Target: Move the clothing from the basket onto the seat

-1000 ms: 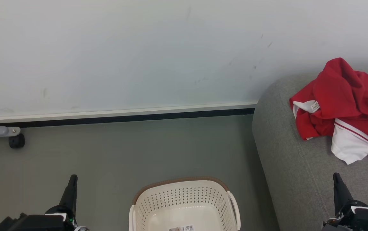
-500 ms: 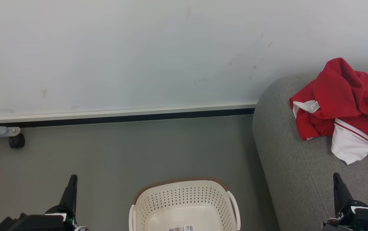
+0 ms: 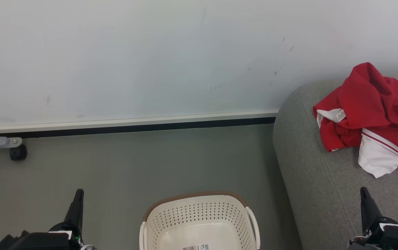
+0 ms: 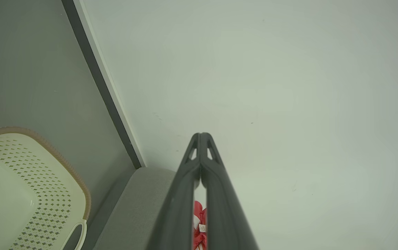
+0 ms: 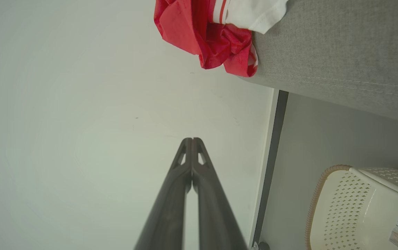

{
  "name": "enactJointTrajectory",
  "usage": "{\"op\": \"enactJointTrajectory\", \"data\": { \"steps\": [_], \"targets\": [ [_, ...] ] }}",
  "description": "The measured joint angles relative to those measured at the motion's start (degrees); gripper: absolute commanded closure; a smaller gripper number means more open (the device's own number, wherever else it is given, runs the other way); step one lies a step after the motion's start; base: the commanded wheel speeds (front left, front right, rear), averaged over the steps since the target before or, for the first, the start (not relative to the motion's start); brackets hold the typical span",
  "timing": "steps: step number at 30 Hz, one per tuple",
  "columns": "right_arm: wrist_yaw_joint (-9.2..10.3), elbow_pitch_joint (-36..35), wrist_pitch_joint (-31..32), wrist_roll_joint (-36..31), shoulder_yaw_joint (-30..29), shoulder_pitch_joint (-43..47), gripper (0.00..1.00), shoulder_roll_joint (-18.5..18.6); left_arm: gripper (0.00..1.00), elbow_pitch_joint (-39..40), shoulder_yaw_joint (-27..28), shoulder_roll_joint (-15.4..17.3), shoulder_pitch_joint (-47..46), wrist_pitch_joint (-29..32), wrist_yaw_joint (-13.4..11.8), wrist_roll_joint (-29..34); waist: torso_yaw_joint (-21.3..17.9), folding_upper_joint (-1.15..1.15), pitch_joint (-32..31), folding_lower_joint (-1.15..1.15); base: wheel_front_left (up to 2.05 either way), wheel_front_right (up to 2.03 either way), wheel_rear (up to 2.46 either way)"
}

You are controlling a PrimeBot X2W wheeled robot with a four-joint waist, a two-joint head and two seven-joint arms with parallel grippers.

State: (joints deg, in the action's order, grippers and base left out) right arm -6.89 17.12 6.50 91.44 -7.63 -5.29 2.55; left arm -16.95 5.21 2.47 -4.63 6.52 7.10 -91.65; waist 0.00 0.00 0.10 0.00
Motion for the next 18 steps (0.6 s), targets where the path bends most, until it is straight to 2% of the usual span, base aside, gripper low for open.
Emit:
{"op": "enactJointTrajectory", "data": {
  "steps": [18],
  "targets": [
    [0.00, 0.0, 0.0, 0.0, 0.0, 0.0, 1.00, 0.0, 1.00, 0.0, 0.0, 0.0, 0.0, 0.0, 0.0, -0.1, 0.0, 0.00, 0.0, 0.00, 0.00, 0.00, 0.00]
  ]
}}
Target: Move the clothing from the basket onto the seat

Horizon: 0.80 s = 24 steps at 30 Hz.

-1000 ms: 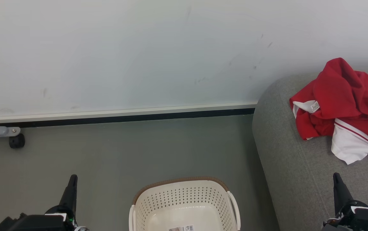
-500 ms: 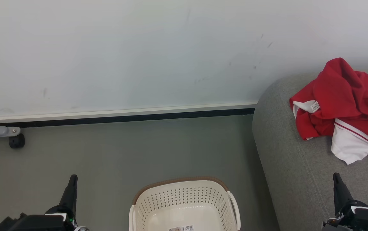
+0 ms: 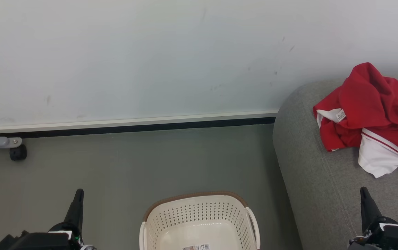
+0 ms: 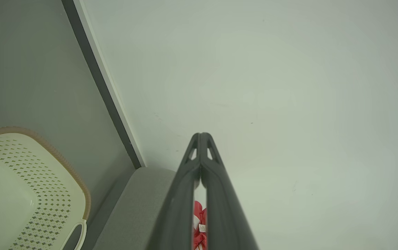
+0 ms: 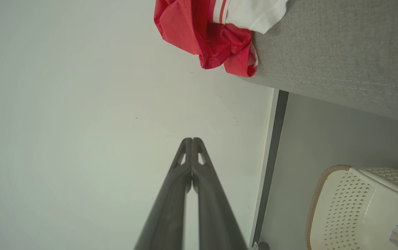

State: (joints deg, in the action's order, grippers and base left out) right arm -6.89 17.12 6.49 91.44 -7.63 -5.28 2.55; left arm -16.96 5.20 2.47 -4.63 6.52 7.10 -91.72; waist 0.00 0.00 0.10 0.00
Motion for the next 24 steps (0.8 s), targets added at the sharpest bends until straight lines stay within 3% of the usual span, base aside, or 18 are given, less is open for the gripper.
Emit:
{"op": "enactJointTrajectory", "data": {
  "steps": [24],
  "targets": [
    [0.00, 0.0, 0.0, 0.0, 0.0, 0.0, 1.00, 0.0, 1.00, 0.0, 0.0, 0.0, 0.0, 0.0, 0.0, 0.0, 0.0, 0.00, 0.0, 0.00, 0.00, 0.00, 0.00]
  ]
}}
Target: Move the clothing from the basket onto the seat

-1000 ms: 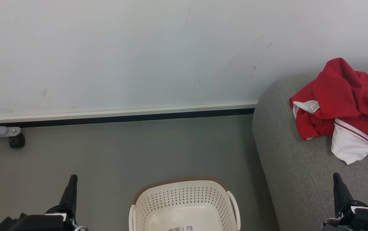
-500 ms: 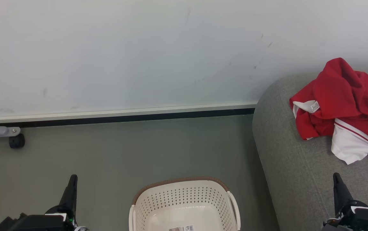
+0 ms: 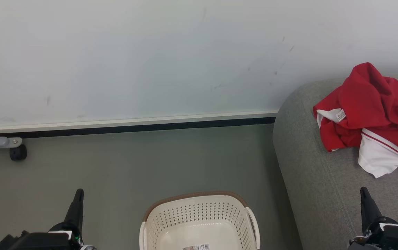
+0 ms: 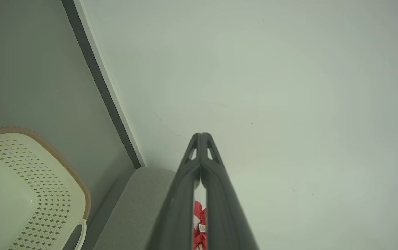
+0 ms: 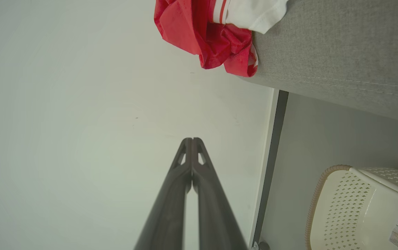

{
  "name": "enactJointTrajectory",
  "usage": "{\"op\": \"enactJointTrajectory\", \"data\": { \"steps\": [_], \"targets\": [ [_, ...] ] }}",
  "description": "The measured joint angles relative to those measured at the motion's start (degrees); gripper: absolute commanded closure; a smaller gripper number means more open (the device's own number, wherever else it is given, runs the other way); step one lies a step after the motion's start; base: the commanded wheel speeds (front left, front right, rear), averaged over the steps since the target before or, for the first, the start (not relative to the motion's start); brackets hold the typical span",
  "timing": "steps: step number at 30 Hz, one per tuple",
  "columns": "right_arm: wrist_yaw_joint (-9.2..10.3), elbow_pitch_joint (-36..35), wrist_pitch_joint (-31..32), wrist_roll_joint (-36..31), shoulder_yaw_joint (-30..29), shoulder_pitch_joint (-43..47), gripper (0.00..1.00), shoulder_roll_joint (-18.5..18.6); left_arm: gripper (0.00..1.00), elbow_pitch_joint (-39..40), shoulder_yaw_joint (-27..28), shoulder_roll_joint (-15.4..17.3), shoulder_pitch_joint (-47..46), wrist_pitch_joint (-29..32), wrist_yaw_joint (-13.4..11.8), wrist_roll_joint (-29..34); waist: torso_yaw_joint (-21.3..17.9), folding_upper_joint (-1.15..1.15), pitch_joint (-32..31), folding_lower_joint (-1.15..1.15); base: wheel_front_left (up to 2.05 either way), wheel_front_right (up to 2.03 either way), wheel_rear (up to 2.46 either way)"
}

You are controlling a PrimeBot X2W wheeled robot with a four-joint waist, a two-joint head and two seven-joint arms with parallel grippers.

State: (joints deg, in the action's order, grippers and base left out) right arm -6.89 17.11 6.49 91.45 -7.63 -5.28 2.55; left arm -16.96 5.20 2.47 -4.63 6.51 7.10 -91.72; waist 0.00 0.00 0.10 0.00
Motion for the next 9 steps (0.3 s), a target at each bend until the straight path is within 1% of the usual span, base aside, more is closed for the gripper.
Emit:
{"op": "enactJointTrajectory", "data": {
  "steps": [9],
  "targets": [
    [0.00, 0.0, 0.0, 0.0, 0.0, 0.0, 1.00, 0.0, 1.00, 0.0, 0.0, 0.0, 0.0, 0.0, 0.0, 0.0, 0.0, 0.00, 0.0, 0.00, 0.00, 0.00, 0.00]
  ]
}}
